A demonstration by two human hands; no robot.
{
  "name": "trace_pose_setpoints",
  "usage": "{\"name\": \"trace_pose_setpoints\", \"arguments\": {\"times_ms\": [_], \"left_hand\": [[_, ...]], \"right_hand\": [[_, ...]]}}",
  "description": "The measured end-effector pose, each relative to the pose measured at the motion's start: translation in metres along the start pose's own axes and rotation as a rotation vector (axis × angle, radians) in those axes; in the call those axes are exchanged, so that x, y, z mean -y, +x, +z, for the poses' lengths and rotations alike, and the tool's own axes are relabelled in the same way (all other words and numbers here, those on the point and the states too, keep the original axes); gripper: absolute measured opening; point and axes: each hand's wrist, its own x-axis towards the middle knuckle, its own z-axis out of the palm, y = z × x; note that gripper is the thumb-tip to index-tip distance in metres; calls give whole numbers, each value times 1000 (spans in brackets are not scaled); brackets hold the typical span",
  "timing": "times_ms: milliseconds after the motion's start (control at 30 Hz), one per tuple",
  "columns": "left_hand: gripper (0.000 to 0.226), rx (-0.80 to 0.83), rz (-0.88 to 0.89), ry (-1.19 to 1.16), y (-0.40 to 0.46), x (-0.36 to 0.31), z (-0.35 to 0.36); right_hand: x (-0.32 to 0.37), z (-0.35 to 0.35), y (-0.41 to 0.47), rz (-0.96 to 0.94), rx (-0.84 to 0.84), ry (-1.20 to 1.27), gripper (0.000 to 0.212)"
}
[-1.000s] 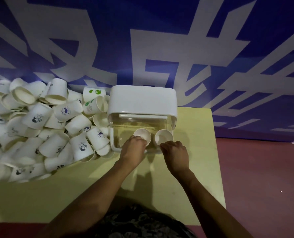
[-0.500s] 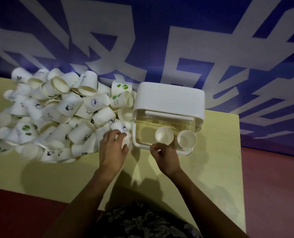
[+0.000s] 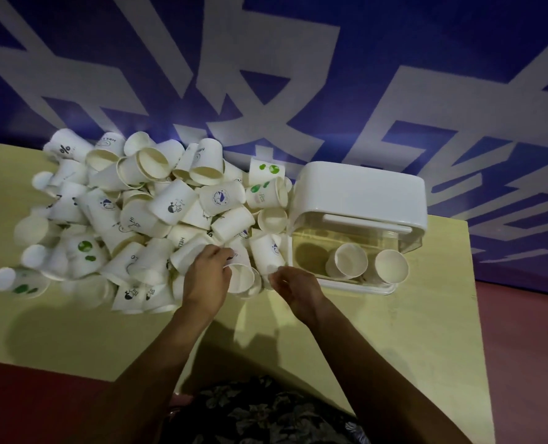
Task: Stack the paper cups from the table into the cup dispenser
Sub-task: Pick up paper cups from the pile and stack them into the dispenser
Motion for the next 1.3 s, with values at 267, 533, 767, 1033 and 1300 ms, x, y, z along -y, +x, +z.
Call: {"name": "trace_pose_setpoints", "arguments": {"times_ms": [267, 533, 767, 1033, 1300], "left_hand": [[22, -82, 4, -78, 12, 19, -35], [10, -41, -16, -481, 11, -8, -52], [18, 81, 5, -688, 3, -81, -34], [15, 175, -17, -769, 2, -160, 3], [9, 164, -152, -719, 5, -191, 53]], "right_hand": [[-3, 29, 0, -25, -34, 189, 18], [3, 4, -50, -538, -128, -117, 10], [11, -66, -91, -1106, -468, -632, 10], [40, -141, -100, -1286, -731, -932, 12], [60, -188, -81, -1227, -655, -1127, 12]]}}
